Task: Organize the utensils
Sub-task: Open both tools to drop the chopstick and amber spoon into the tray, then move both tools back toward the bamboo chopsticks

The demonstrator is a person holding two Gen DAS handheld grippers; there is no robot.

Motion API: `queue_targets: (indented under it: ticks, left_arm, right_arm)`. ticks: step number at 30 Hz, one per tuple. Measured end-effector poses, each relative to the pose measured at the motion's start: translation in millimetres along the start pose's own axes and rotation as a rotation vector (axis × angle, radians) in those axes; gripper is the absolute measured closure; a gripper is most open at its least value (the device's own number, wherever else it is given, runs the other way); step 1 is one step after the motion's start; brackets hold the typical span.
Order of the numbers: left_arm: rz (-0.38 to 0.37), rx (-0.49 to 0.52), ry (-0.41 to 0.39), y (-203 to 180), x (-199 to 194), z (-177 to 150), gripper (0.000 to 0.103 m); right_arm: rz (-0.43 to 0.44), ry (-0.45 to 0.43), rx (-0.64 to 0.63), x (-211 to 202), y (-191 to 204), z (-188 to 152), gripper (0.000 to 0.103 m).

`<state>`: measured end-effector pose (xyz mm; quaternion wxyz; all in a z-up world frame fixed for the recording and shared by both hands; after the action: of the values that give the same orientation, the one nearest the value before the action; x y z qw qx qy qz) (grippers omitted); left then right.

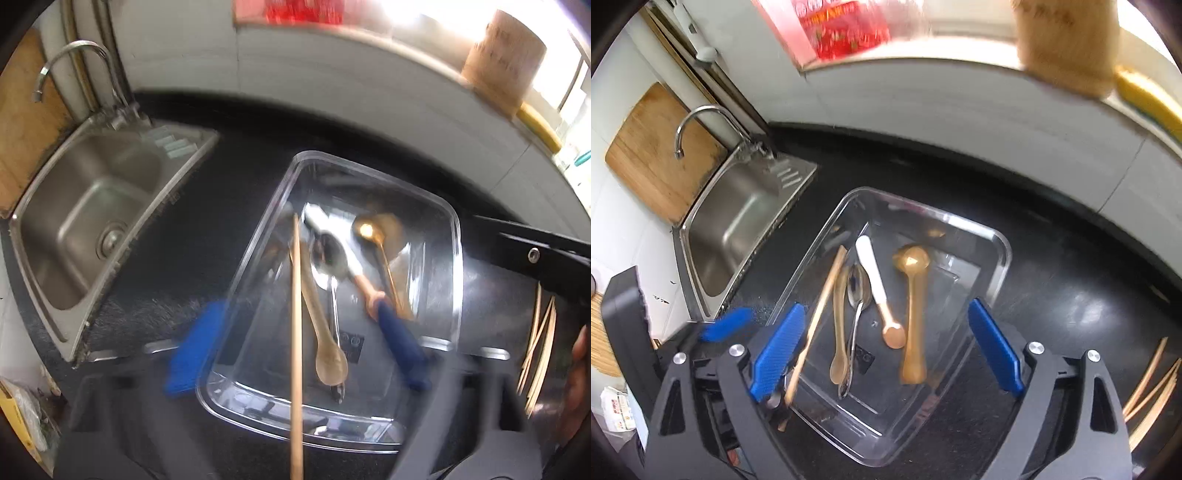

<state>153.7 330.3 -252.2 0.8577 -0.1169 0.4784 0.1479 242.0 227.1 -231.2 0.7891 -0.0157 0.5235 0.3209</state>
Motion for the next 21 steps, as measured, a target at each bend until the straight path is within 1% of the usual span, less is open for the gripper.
queue_targets:
  ticks: [1,6,12,15,19,21]
  left_arm:
    - [-0.003,0.001,-0.024,1.1,-8.9,1.1,0.016]
    - [-0.012,-0.002,-0.064,1.6,-39.4,-1.4,0.016]
    - [-0.027,0.033,-0.096,-19.9,-74.0,-12.2,0.016]
    - [-0.061,0.067,-0.111,-47.0,-90.3,-20.5,0.016]
    - [-0.131,0.153,-0.129,-108.0,-107.3,-32.3,0.016]
    - [-0.168,0.192,-0.131,-137.9,-112.9,-38.3,0.016]
  right_arm:
    - [0.000,-0.008,0.008,-6.1,-2.7,0.0,0.016]
    - [-0.015,-0.053,0.014,-42.6,-12.8,-11.0,0.016]
    - [-0.036,-0.102,0.030,-88.7,-26.1,-36.3,0.016]
    - [-0.076,-0.144,0.058,-123.4,-47.0,-56.6,0.016]
    - [-0.159,-0.206,0.093,-172.0,-86.9,-90.3,0.016]
    - [-0.216,-0.232,0.125,-198.0,-112.7,-112.9,0.016]
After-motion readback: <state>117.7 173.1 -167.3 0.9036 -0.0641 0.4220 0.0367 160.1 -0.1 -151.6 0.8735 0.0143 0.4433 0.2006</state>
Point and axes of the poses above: each gripper's, at about its wrist camera, not at the fingertips, and x roughly the way its jaws point, y to its left, z to its top, the point moved 8 cm from there along x, roughly the way its jaws point, and after that the axes turned 2 degrees about x, right-handed, at the moved point
